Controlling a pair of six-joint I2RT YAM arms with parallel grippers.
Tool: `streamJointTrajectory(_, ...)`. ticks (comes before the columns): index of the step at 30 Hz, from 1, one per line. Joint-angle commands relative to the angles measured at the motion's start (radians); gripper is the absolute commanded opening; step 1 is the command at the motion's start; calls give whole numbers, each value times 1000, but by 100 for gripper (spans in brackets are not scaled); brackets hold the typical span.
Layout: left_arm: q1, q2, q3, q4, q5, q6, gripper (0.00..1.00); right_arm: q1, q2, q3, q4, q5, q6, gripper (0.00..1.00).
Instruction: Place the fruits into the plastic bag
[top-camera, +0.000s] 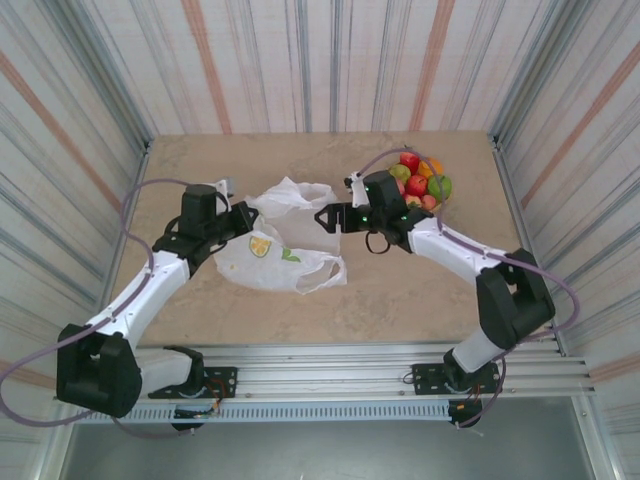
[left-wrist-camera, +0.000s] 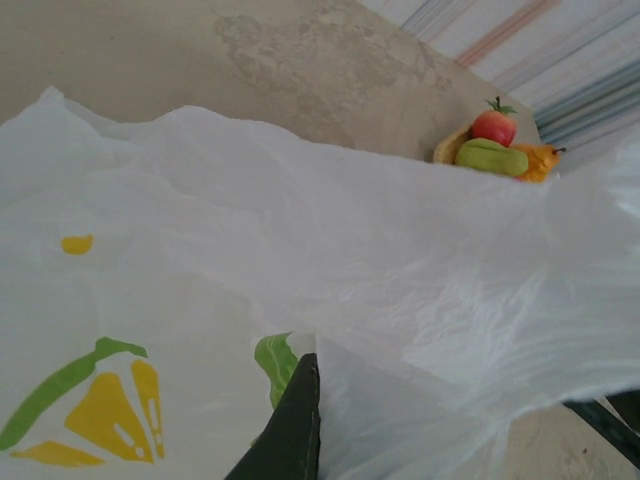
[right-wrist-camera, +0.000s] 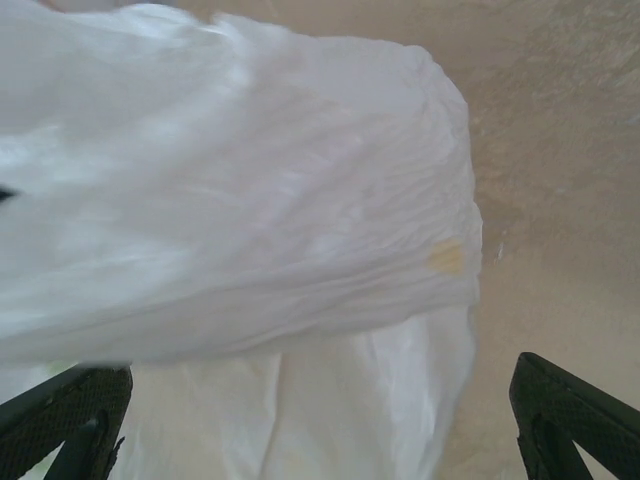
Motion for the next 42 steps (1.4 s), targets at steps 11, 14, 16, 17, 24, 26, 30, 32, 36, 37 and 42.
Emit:
streamJointTrajectory(11,37,27,-1,29,-5,-27,0,-231,-248,-92,-175,51,-18,99)
streamJointTrajectory(14,36,22,-4,30,-2,-26,0,-283,-230,-67,-236,215,-62,96)
streamJointTrajectory(16,37,19,-7,31,4,-30,0,-285,-194,-35,-262,332,-115,95)
streamJointTrajectory(17,37,20,-8,35,7,-32,0,-285,-167,-13,-274,367,-138,95)
streamJointTrajectory(24,36,28,-21,66,21,-44,0,-289,52,160,-302,479,-271,95)
streamJointTrajectory(26,37,34,-19,73,30,-41,0,-289,113,215,-312,482,-306,95)
streamJointTrajectory(30,36,46,-19,86,41,-43,0,-286,256,346,-368,493,-365,95)
streamJointTrajectory(32,37,51,-18,88,43,-43,0,-281,313,399,-387,510,-388,94)
streamJointTrajectory(36,36,61,-20,91,43,-43,0,-279,413,486,-420,551,-413,90)
streamJointTrajectory(37,36,66,-21,94,45,-45,0,-279,432,501,-425,562,-418,89)
streamJointTrajectory(42,37,77,-21,103,53,-47,0,-281,509,564,-439,568,-429,86)
